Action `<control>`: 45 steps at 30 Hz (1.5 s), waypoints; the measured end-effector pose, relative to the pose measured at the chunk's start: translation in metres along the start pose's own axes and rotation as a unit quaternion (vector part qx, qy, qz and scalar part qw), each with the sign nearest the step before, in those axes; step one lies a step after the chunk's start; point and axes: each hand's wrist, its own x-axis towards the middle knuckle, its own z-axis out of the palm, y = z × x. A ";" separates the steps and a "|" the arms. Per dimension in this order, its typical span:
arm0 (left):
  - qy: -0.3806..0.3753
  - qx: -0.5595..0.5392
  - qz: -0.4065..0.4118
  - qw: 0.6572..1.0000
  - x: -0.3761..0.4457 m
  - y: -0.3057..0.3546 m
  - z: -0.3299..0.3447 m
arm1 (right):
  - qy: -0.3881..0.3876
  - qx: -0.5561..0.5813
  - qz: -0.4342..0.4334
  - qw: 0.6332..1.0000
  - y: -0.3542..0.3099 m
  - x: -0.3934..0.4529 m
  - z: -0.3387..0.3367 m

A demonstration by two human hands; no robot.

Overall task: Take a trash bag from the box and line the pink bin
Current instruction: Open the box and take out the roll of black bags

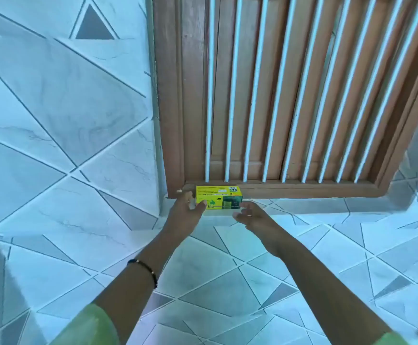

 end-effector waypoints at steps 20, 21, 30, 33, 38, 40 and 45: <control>0.014 0.007 0.039 0.999 0.029 -0.035 0.042 | 0.104 0.107 -0.010 0.989 0.010 0.044 0.014; 0.031 -0.003 0.044 0.999 0.021 -0.037 0.042 | 0.120 0.137 0.010 0.983 0.012 0.037 0.014; 0.129 -0.275 -0.056 0.951 -0.087 -0.022 0.070 | 0.088 0.292 0.058 0.951 0.042 -0.048 0.010; 0.130 -0.368 -0.100 0.915 -0.117 -0.018 0.079 | 0.073 0.282 0.034 0.956 0.053 -0.080 0.003; 0.155 -0.394 -0.116 0.898 -0.176 -0.003 0.091 | 0.055 0.274 0.036 0.960 0.063 -0.134 -0.013; 0.161 -0.408 -0.118 0.891 -0.198 0.003 0.092 | 0.043 0.258 0.038 0.964 0.066 -0.154 -0.018; 0.188 -0.422 -0.109 0.880 -0.235 0.011 0.089 | 0.025 0.221 0.042 0.974 0.068 -0.198 -0.022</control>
